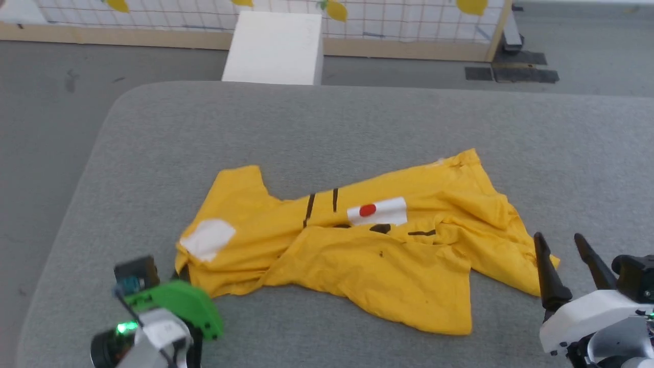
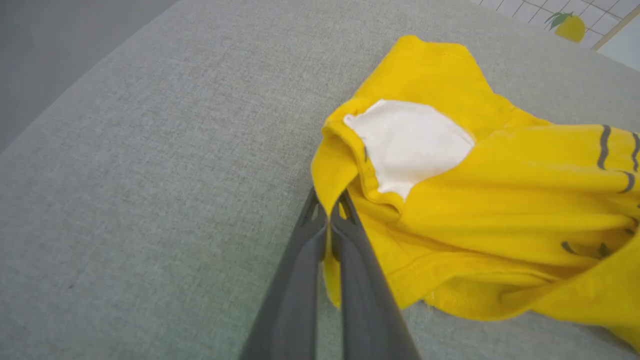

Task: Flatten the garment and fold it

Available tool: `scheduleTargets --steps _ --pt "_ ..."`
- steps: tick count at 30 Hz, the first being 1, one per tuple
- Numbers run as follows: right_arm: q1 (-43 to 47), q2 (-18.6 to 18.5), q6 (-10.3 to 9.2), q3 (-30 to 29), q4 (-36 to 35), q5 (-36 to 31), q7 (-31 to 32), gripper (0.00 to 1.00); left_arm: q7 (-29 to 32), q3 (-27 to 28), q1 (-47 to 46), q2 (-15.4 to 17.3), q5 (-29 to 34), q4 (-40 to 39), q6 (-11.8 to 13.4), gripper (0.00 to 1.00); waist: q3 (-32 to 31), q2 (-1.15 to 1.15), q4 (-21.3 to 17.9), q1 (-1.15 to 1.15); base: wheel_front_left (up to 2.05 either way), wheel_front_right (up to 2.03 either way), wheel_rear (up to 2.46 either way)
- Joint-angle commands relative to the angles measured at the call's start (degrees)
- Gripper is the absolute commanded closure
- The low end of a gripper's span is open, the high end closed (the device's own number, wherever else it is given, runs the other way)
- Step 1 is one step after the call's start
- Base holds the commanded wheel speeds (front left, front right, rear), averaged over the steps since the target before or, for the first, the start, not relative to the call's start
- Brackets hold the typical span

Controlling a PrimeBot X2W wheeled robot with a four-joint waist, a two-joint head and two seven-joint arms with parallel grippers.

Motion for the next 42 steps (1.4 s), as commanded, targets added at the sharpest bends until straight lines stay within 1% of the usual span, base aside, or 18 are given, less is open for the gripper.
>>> scheduleTargets --steps 1,2,6,8,10,13,18,19,20,21,24,26,28,34,35,37,39,42 --pt "0.8 0.0 -0.09 0.4 -0.2 -0.4 1.2 0.00 -0.6 0.3 1.4 0.0 -0.9 -1.7 0.0 0.16 -1.0 0.00 1.4 0.00 0.00 0.00 0.00" --pt "1.0 0.0 -0.09 0.6 -0.1 -0.5 2.1 0.00 -1.3 0.5 2.3 -0.2 -1.3 -2.8 -0.3 0.00 -1.0 0.00 1.6 0.00 0.00 0.00 0.00" --pt "2.1 0.0 -0.09 2.8 1.3 0.5 8.3 0.00 -7.0 2.1 4.7 -1.3 -1.3 -7.7 -2.7 0.00 -0.9 0.00 2.4 0.00 0.00 0.00 0.00" --pt "2.8 0.0 -0.09 4.7 2.4 1.2 12.8 0.00 -8.7 3.4 5.2 -1.7 0.7 -9.7 -3.3 0.00 -0.5 0.00 2.8 0.00 0.00 0.00 0.00" --pt "3.1 0.0 -0.09 6.3 3.2 1.3 16.8 0.00 -9.1 5.6 5.3 -2.5 3.8 -12.0 -3.2 0.00 0.0 0.00 3.4 0.00 0.00 0.00 0.00" --pt "2.6 0.0 -0.09 8.0 4.5 1.0 22.1 0.00 -9.2 10.2 6.0 -4.9 10.3 -16.5 -3.7 0.00 1.2 0.00 3.9 0.00 0.00 0.00 0.00" --pt "0.3 0.0 -0.09 9.6 7.5 -0.7 30.3 0.00 -9.2 14.4 7.1 -8.9 16.8 -19.1 -6.6 0.00 3.2 0.00 4.5 0.00 0.00 0.00 0.00" --pt "-0.1 0.0 -0.09 10.1 8.3 -0.6 32.3 0.18 -9.2 15.1 7.1 -9.6 17.8 -19.0 -7.3 0.00 3.4 0.00 4.5 0.00 0.00 0.00 0.00" --pt "-0.4 0.0 -0.09 10.8 8.7 -0.5 33.5 0.51 -9.2 15.5 7.2 -10.2 18.5 -18.9 -7.9 0.00 3.6 0.00 4.5 0.00 0.00 0.00 0.00" --pt "-0.8 0.0 -0.09 11.1 8.8 -0.1 34.4 1.00 -9.2 16.1 7.2 -10.8 19.2 -18.8 -8.5 0.00 3.8 0.00 4.5 0.00 0.00 0.00 0.00" --pt "-1.2 0.0 -0.09 10.6 8.4 0.4 34.8 1.00 -9.2 18.0 7.3 -12.3 20.6 -18.2 -9.8 0.00 4.0 0.00 4.1 0.00 0.00 0.00 0.00" --pt "-1.3 0.0 -0.09 8.4 7.6 0.4 33.0 1.00 -9.2 19.0 7.4 -13.0 21.4 -17.8 -10.6 0.00 3.8 0.00 3.7 0.00 0.00 0.00 0.00" --pt "-0.9 0.0 -0.09 4.7 6.4 0.8 30.5 1.00 -9.2 19.7 7.5 -13.4 22.8 -17.1 -11.2 0.00 3.3 0.00 3.2 0.00 0.00 0.00 0.00" --pt "0.6 0.0 -0.09 -12.2 0.9 -3.1 23.6 1.00 -9.2 22.3 8.2 -14.1 24.7 -15.9 -12.4 0.00 2.1 0.00 0.2 0.00 0.00 0.00 0.00" --pt "0.8 0.0 -0.09 -18.8 0.1 -3.7 21.7 1.00 -9.2 22.8 8.5 -14.4 25.2 -15.7 -12.7 0.00 1.8 0.00 -0.9 0.00 0.00 0.00 0.00" --pt "0.4 0.0 -0.09 -24.7 0.9 -3.5 20.3 1.00 -9.2 23.2 8.5 -14.6 25.5 -15.6 -13.1 0.00 1.7 0.00 -2.0 0.00 0.00 0.00 0.00" --pt "0.2 0.0 -0.09 -28.9 3.6 -3.2 20.1 1.00 -9.2 23.3 8.4 -14.8 25.8 -15.4 -13.5 0.00 1.7 0.00 -3.0 0.00 0.00 0.00 0.00" --pt "0.0 0.0 -0.09 -31.2 7.9 -2.3 20.3 1.00 -9.2 23.3 8.2 -15.0 26.2 -15.0 -14.0 0.00 1.8 0.00 -4.2 0.00 0.00 0.00 0.00"
